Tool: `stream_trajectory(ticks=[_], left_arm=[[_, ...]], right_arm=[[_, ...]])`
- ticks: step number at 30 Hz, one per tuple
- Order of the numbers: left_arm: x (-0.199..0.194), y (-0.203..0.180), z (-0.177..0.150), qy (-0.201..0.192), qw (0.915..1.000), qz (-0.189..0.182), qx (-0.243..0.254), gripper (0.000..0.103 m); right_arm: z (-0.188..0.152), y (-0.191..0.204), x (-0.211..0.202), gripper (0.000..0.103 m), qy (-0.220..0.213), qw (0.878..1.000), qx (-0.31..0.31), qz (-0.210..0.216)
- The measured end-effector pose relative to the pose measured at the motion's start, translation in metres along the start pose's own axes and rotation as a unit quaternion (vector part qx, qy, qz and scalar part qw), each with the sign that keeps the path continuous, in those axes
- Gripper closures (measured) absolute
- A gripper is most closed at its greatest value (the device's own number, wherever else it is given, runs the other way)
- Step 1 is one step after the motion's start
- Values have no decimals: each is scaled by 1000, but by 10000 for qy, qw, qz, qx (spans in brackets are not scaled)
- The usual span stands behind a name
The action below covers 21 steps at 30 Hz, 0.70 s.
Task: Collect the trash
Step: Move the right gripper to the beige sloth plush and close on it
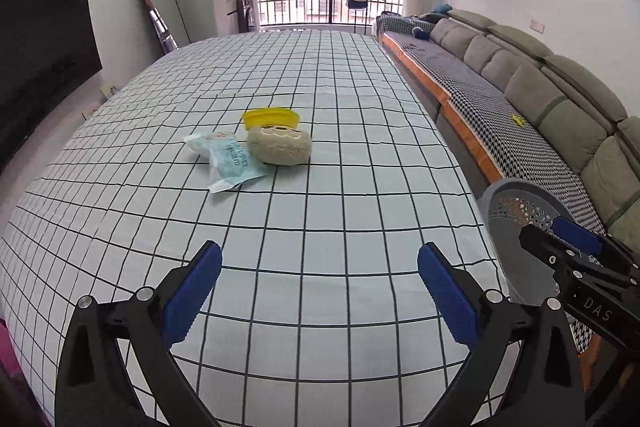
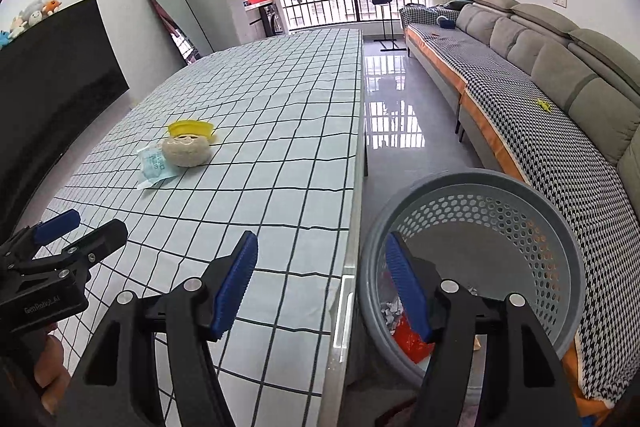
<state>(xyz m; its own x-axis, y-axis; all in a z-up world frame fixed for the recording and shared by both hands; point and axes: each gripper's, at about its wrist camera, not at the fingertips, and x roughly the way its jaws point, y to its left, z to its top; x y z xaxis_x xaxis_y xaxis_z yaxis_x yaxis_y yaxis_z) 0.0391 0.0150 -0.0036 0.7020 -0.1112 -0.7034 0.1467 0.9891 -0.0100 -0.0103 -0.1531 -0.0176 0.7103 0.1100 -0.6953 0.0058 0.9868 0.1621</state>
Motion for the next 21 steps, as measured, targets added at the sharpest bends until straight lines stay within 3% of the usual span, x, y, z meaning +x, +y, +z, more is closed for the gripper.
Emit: stream_trajectory(ticks=[14,21], left_arm=[[-3,56,0,-12,9985,216,-509,6],[1,86,0,-23,9964,504,-677,6]], right_arm=[[21,64,23,39,67,9981,-480,371],[32,90,43,39,144,9961,-658,577]])
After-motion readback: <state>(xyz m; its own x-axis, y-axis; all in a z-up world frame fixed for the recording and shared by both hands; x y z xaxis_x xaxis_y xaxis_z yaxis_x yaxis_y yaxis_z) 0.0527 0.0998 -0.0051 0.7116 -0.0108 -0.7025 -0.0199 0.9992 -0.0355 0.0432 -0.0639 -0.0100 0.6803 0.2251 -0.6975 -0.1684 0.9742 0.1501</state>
